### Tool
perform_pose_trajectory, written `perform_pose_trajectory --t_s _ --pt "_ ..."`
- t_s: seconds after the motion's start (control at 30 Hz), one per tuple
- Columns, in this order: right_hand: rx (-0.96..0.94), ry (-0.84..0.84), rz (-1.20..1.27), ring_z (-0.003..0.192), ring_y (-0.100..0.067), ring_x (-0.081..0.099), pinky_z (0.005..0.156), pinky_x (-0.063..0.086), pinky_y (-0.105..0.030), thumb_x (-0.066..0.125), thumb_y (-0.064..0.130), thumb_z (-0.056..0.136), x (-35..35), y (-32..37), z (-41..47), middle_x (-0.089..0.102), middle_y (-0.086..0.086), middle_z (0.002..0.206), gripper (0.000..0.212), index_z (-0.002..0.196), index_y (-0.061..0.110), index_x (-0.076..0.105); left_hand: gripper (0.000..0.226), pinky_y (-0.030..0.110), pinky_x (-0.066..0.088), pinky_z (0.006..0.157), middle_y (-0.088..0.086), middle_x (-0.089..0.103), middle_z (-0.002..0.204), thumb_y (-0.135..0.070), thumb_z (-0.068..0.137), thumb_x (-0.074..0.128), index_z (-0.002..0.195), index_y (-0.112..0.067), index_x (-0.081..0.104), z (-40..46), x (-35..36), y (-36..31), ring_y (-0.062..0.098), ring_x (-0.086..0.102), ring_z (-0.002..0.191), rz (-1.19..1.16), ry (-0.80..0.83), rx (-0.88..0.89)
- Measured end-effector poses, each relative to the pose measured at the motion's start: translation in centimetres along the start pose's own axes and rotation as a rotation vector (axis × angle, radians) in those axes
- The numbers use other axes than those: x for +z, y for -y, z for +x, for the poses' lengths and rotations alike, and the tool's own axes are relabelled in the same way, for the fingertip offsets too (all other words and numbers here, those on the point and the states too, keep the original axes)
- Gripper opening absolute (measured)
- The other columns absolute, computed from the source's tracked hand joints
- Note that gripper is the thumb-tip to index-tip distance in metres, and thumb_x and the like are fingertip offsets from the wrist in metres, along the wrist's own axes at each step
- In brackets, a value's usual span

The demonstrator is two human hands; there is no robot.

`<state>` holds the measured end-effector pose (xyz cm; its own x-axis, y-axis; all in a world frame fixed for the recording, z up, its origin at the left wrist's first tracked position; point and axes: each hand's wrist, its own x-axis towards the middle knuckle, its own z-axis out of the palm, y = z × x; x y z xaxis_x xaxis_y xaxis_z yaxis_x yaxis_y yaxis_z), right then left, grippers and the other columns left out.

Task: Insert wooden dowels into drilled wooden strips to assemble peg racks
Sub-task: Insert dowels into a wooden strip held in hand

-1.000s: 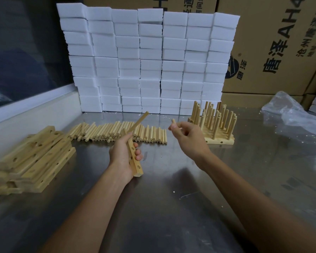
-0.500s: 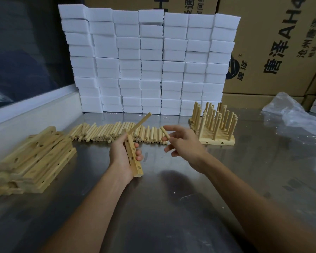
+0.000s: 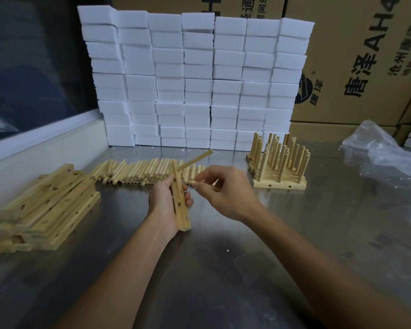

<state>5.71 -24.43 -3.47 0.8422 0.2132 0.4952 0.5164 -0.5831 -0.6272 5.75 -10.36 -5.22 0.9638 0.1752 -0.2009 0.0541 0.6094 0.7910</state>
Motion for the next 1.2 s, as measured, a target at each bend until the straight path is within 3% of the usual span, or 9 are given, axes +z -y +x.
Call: perform_pose_trajectory --t_s 0.07,0.17,0.37,0.6,0.77,0.93,1.07,1.2 --pt "-0.075 0.047 -0.049 0.062 0.004 0.056 0.061 0.044 -0.017 0.072 0.031 0.087 0.3 0.5 -0.2 0.064 0.022 0.068 0.006 0.090 0.026 0.074 0.030 0.029 0.051 0.059 0.008 0.060 0.076 -0.031 0.101 0.048 0.088 -0.008 0.063 -0.1 0.1 0.0 0.019 0.058 0.063 -0.005 0.026 -0.034" --pt "-0.143 0.083 -0.114 0.068 0.000 0.056 0.070 0.052 -0.027 0.072 0.029 0.088 0.7 0.8 -0.4 0.069 0.015 0.081 0.011 0.096 0.023 0.075 0.028 0.032 0.051 0.072 0.010 0.062 0.087 -0.032 0.102 0.048 0.101 -0.009 0.064 -0.2 0.2 -0.1 0.022 0.061 0.074 -0.017 0.057 -0.044" --pt "-0.164 0.119 -0.238 0.086 -0.011 0.066 0.080 0.055 -0.036 0.069 0.028 0.091 0.2 1.2 -0.3 0.074 0.005 0.094 0.018 0.105 0.019 0.075 0.029 0.027 0.053 0.056 0.008 0.063 0.081 -0.029 0.103 0.047 0.111 -0.009 0.067 -0.5 0.3 -0.1 0.018 0.061 0.064 0.067 0.086 0.001" --pt "-0.280 0.135 -0.528 0.090 -0.023 0.062 0.068 0.050 -0.037 0.062 0.018 0.088 0.2 1.8 -0.4 0.068 0.004 0.094 0.012 0.096 0.023 0.070 0.019 0.026 0.042 0.051 0.015 0.049 0.084 -0.017 0.103 0.046 0.099 -0.006 0.063 -0.7 0.7 0.2 0.021 0.044 0.060 0.259 0.059 0.181" --pt "-0.278 0.134 -0.482 0.087 -0.025 0.062 0.071 0.050 -0.042 0.057 0.021 0.093 0.3 1.5 -0.5 0.069 0.001 0.093 0.013 0.095 0.017 0.069 0.022 0.036 0.043 0.066 0.015 0.054 0.083 -0.018 0.103 0.050 0.095 -0.006 0.067 -0.9 0.8 0.1 0.025 0.048 0.072 0.273 0.053 0.192" --pt "-0.213 0.133 -0.388 0.078 -0.032 0.062 0.067 0.050 -0.042 0.054 0.025 0.097 0.4 1.5 -0.6 0.070 -0.005 0.080 0.020 0.087 0.018 0.070 0.022 0.036 0.042 0.062 0.009 0.049 0.068 -0.018 0.102 0.051 0.088 -0.006 0.062 -0.7 0.8 0.4 0.021 0.044 0.061 0.318 0.064 0.262" --pt "-0.269 0.150 -0.296 0.077 -0.021 0.062 0.069 0.051 -0.035 0.065 0.016 0.089 -0.1 1.6 -0.6 0.068 -0.001 0.085 0.008 0.088 0.011 0.070 0.020 0.041 0.051 0.072 0.011 0.064 0.082 -0.020 0.101 0.054 0.100 -0.010 0.071 -0.4 0.8 0.3 0.025 0.057 0.073 0.309 0.035 0.225" --pt "-0.267 0.142 -0.356 0.077 -0.027 0.059 0.067 0.049 -0.042 0.064 0.013 0.087 0.1 1.7 -0.6 0.062 -0.005 0.085 0.008 0.085 0.010 0.071 0.023 0.033 0.041 0.058 0.013 0.046 0.076 -0.019 0.102 0.050 0.087 -0.004 0.061 -0.5 0.7 0.7 0.021 0.044 0.061 0.360 0.045 0.278"
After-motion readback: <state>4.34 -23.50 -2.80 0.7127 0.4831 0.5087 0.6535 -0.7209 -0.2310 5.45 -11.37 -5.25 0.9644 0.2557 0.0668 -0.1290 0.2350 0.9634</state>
